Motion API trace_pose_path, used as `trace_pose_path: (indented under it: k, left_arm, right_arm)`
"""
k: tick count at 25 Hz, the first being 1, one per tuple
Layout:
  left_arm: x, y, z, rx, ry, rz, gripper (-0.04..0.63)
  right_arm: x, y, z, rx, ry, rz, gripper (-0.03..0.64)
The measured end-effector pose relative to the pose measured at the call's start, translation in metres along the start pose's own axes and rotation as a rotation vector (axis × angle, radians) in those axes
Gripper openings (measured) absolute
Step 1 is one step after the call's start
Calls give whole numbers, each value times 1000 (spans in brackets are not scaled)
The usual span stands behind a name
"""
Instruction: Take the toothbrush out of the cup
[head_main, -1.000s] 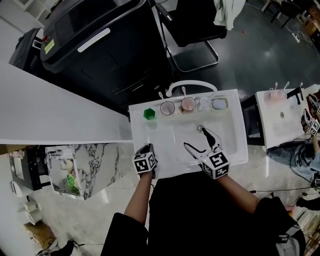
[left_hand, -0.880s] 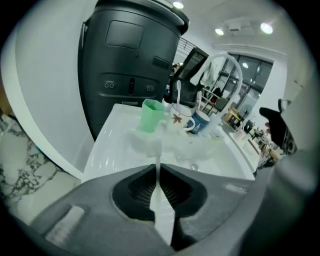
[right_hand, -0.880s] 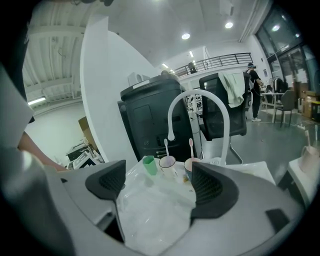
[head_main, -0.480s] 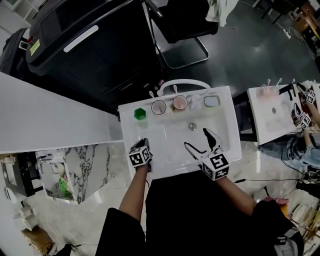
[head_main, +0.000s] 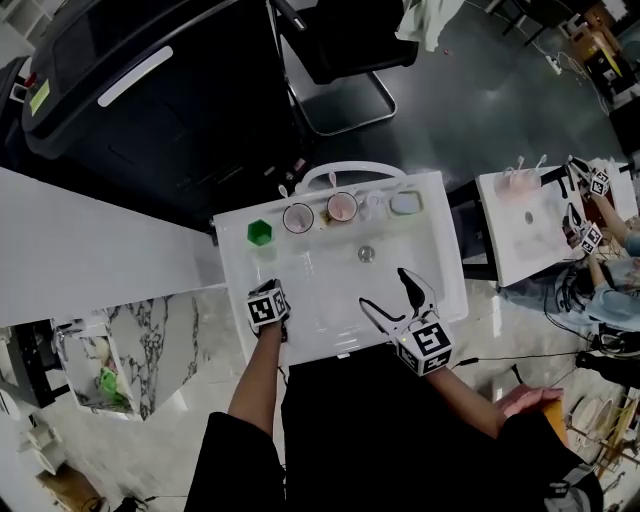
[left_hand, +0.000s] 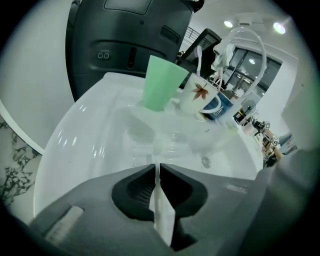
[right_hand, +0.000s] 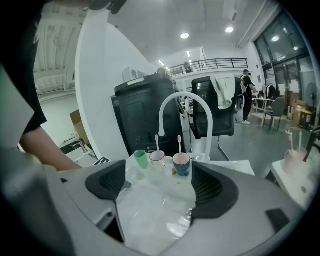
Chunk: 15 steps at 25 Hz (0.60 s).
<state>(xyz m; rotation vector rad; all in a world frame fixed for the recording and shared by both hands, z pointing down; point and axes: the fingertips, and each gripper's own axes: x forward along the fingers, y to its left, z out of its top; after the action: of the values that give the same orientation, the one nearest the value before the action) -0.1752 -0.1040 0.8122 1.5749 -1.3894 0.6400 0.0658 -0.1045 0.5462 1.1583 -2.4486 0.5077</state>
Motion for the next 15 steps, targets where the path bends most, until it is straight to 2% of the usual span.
trace_pose_path:
  k: [4, 9, 15]
  left_arm:
    - [5, 2, -9, 13, 33, 15, 37]
    - [7, -1, -16, 69, 49, 23, 37]
    - [7, -4, -15, 51, 31, 12, 37]
  right_arm:
    - [-1, 5, -2, 10, 8, 8, 410]
    - [-3, 11, -3, -6, 12, 22, 410]
    - [-7, 11, -8, -4, 21, 26, 410]
